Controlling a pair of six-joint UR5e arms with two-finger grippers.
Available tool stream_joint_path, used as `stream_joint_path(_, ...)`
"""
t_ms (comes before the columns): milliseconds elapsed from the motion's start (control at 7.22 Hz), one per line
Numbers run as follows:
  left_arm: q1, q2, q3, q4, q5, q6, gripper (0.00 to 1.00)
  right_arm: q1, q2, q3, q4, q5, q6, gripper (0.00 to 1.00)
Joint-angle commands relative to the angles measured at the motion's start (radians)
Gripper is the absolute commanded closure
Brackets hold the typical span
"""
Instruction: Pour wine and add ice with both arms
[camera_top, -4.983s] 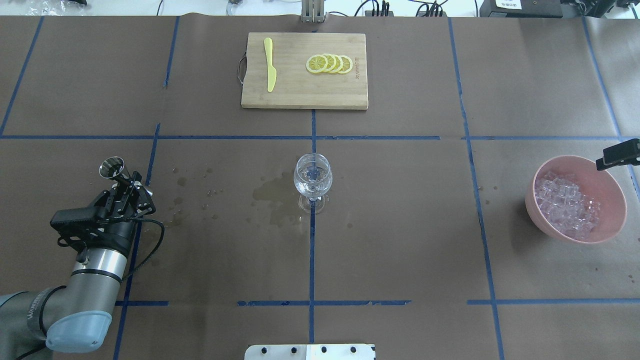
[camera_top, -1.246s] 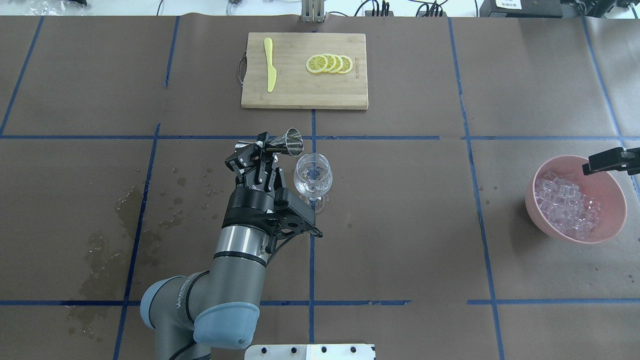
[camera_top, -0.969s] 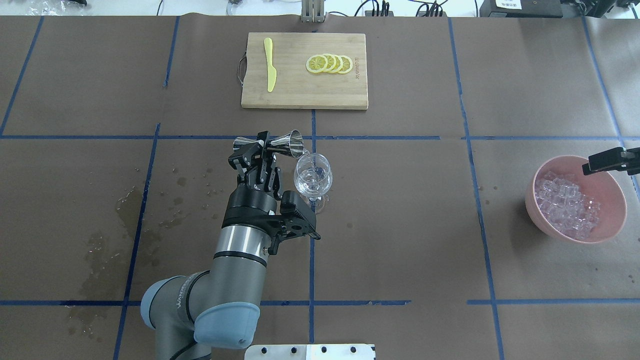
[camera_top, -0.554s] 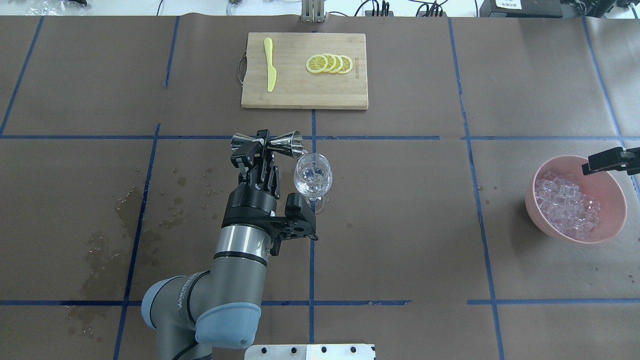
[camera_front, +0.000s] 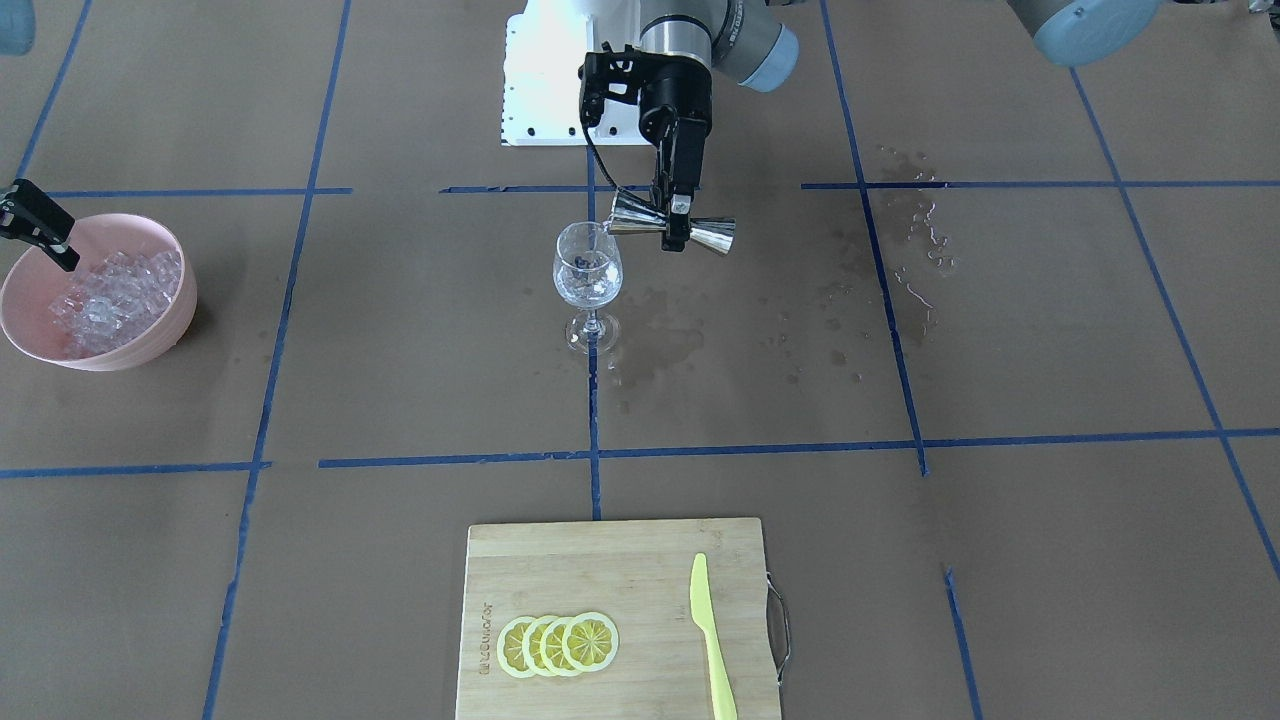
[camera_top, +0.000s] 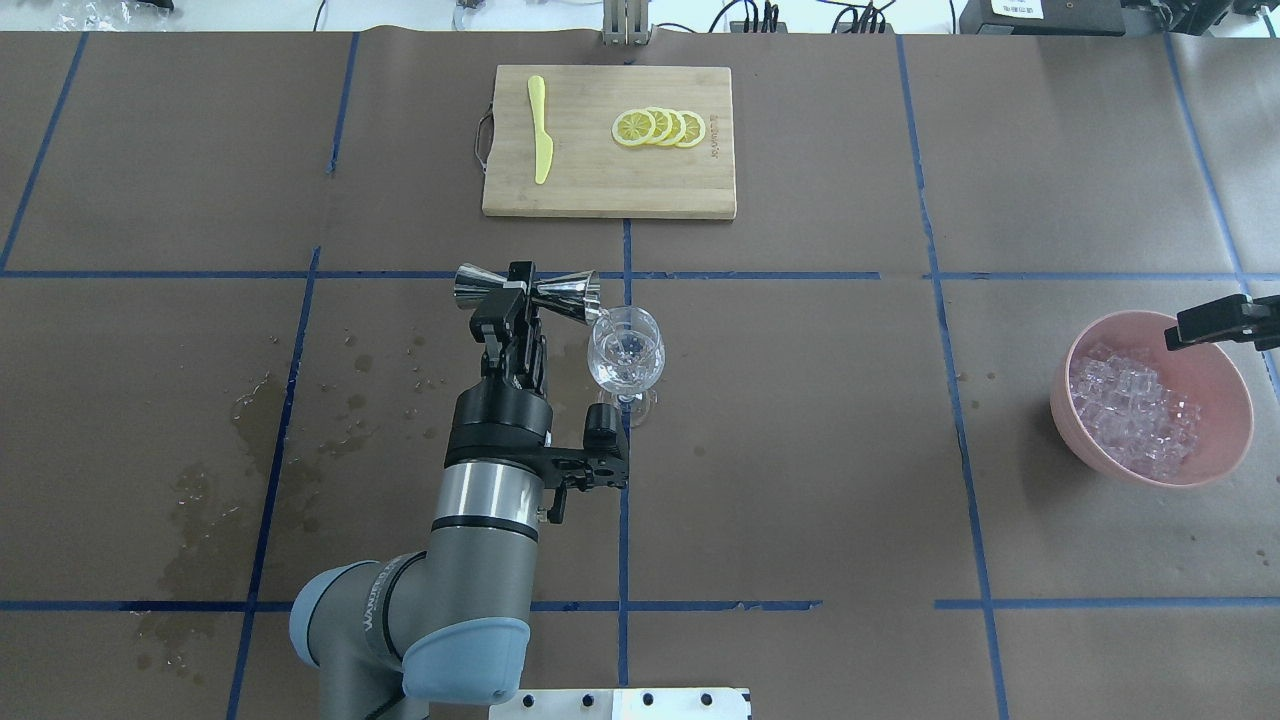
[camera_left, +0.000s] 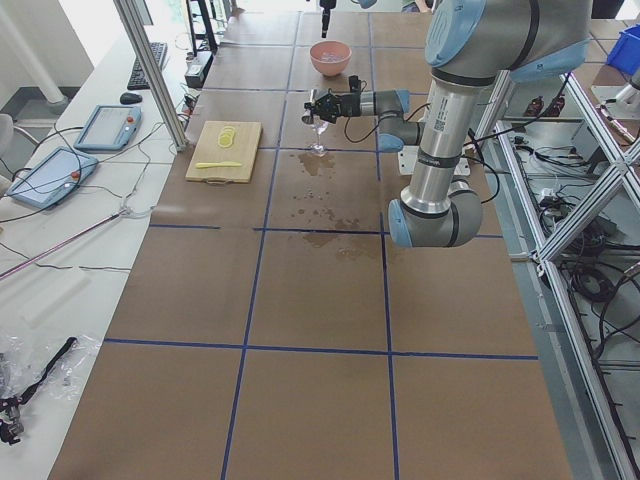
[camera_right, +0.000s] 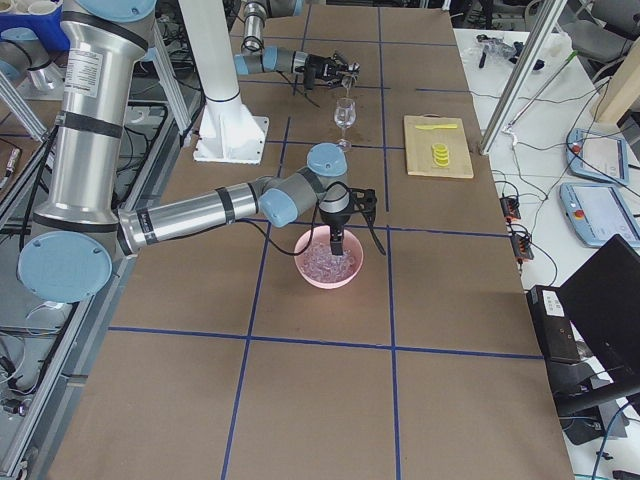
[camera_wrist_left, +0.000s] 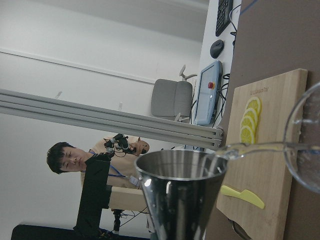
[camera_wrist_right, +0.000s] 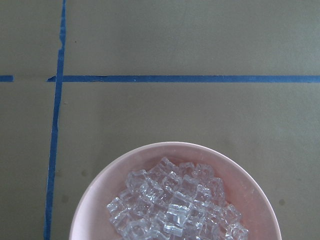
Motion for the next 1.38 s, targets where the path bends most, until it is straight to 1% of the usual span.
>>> stream_joint_path(0,0.014,-0.001,0.007,0.0,0.015,0.037,1.0,0.001,0.001,-0.002,0.0,0.0,0.0,0.0)
stream_joint_path(415,0.016,-0.006,0.004,-0.005,0.015,0.037,1.0,-0.001,-0.001,-0.006,0.001,-0.005,0.0,0.0)
stream_joint_path(830,0.008,-0.003,-0.016,-0.055,0.014,0.033,1.0,-0.024,-0.002,-0.034,0.001,-0.034,0.0,0.0)
stream_joint_path(1107,-0.004,0.008,-0.036,-0.081,0.014,0.039,1.0,-0.074,-0.002,-0.04,0.001,-0.087,0.018,0.0)
stream_joint_path(1246,-0.009,0.011,-0.065,-0.081,0.014,0.041,1.0,-0.106,0.001,-0.049,0.001,-0.115,0.021,0.0)
